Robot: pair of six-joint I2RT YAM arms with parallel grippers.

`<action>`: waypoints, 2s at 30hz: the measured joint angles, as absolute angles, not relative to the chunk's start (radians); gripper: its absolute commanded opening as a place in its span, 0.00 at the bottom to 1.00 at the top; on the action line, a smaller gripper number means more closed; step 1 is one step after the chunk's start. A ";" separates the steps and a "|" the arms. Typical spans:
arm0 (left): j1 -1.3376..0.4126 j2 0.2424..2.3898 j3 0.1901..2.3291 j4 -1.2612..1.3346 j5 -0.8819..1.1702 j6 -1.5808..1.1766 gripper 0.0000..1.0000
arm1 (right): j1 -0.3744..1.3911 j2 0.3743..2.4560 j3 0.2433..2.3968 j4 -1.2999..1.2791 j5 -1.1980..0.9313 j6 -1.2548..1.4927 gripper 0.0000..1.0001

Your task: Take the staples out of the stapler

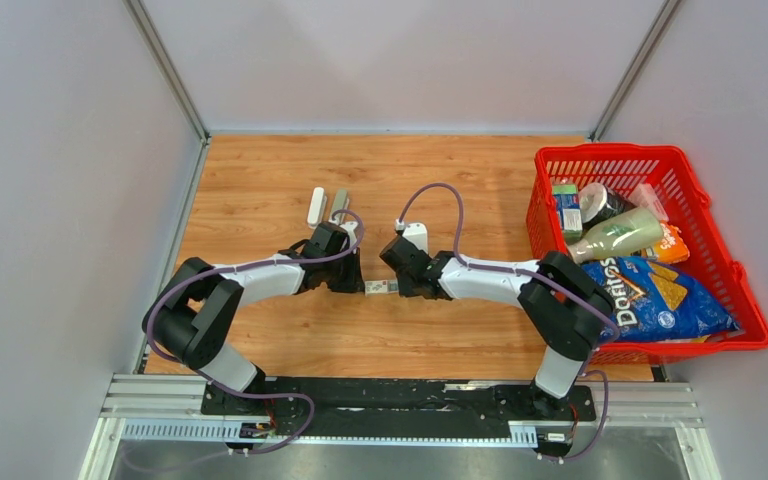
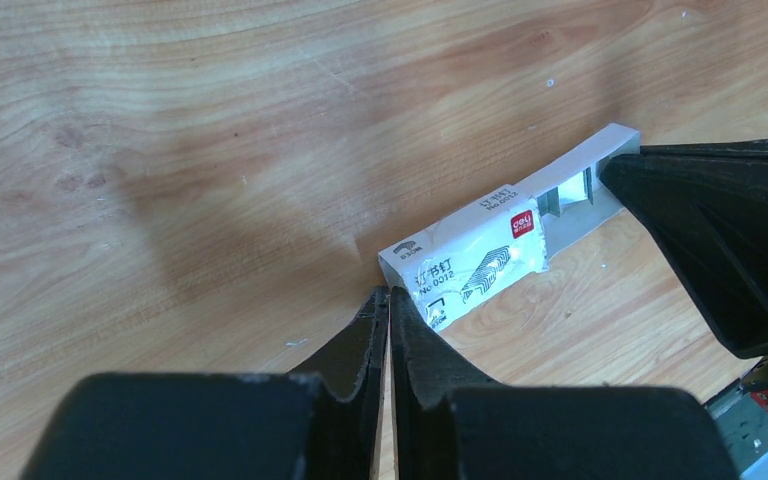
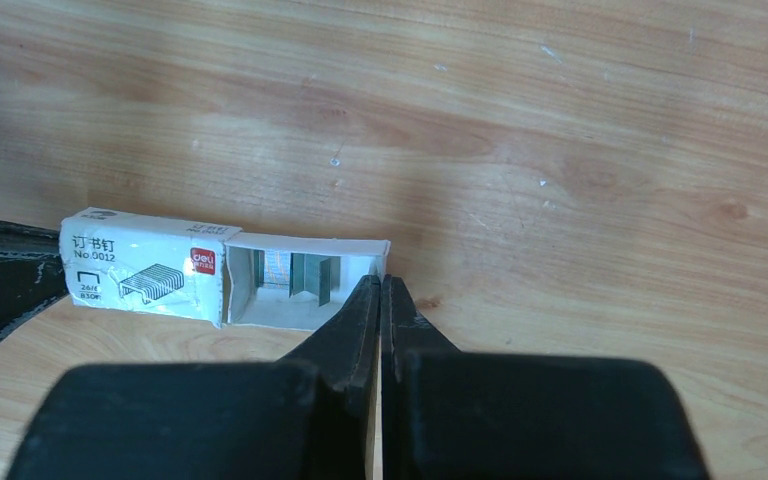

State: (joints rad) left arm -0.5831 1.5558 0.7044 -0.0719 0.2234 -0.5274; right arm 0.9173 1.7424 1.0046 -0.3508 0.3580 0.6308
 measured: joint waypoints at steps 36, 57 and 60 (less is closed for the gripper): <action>-0.595 1.563 0.710 -0.070 0.230 -0.527 0.09 | 0.938 1.752 1.030 -0.334 0.314 0.632 0.00; -0.611 1.563 0.710 -0.070 0.229 -0.529 0.09 | 0.947 1.737 1.027 -0.297 0.280 0.633 0.21; -0.615 1.563 0.710 -0.070 0.229 -0.529 0.09 | 0.947 1.701 1.010 -0.297 0.290 0.632 0.22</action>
